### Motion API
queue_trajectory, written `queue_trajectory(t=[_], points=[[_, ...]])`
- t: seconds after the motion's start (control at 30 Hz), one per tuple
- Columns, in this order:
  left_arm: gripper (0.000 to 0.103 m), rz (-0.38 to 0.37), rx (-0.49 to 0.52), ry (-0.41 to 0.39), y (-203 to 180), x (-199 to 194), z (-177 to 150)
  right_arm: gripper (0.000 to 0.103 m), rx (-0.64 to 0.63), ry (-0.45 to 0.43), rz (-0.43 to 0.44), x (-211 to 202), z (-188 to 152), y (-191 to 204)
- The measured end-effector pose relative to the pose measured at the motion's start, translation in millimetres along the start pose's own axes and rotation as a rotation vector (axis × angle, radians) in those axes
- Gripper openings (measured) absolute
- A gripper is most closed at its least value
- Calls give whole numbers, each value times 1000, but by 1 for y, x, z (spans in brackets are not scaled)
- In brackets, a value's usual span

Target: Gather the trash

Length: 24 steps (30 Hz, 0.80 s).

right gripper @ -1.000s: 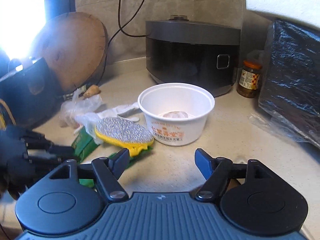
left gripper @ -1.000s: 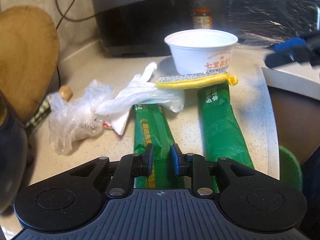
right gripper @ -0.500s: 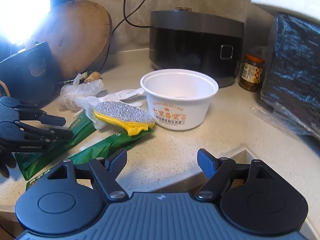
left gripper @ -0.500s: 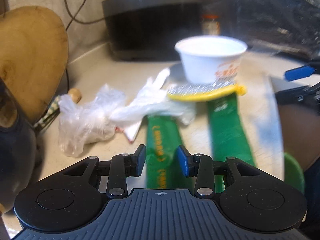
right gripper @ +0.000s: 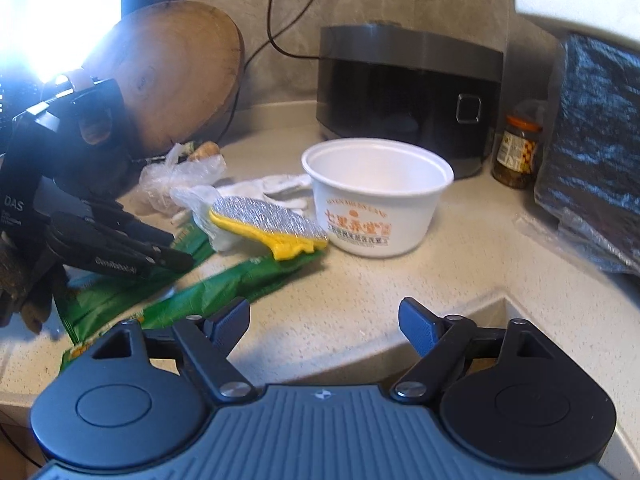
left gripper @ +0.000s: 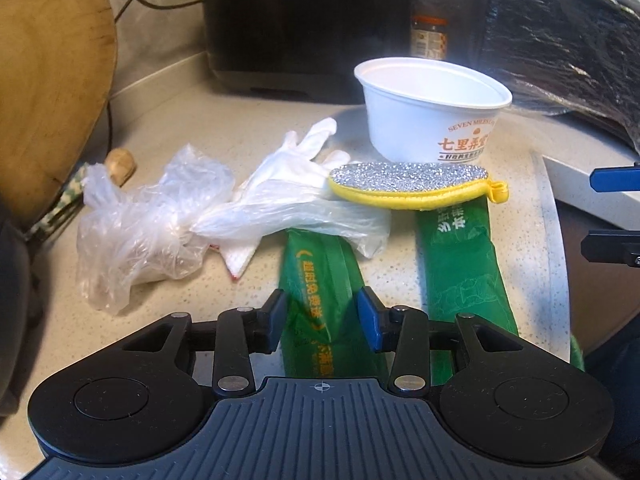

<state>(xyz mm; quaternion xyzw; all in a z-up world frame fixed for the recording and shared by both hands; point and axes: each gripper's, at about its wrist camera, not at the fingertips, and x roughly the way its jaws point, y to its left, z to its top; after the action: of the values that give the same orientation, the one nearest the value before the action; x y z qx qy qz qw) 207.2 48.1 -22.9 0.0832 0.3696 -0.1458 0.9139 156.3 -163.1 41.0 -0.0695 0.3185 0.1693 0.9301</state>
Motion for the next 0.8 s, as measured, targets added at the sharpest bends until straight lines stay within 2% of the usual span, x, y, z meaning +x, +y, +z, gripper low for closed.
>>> queue_trajectory(t=[0.07,0.17,0.2,0.33,0.47,0.53,0.7,0.77,0.8], points=[[43,-26,-11,-16,5,-2,-4,82,-26,-21,-5,0,9,6],[28,-69,-37,-27,15,-11,-9,84,-47,-65,6,1,33,18],[20,-63,-42,-31,18,-17,-12,86,-41,-71,23,2,44,20],[13,-14,6,-70,27,-45,-35,88,35,-51,113,29,99,31],[13,-26,-17,-96,43,-66,-58,89,171,73,228,97,157,52],[13,-26,-15,-103,49,-72,-67,89,219,138,257,142,179,71],[13,-36,-37,-106,57,-80,-75,87,125,196,220,247,222,132],[14,-40,-66,-105,58,-79,-74,72,152,219,202,283,230,142],[14,-44,-76,-106,59,-79,-74,69,191,236,206,300,232,141]])
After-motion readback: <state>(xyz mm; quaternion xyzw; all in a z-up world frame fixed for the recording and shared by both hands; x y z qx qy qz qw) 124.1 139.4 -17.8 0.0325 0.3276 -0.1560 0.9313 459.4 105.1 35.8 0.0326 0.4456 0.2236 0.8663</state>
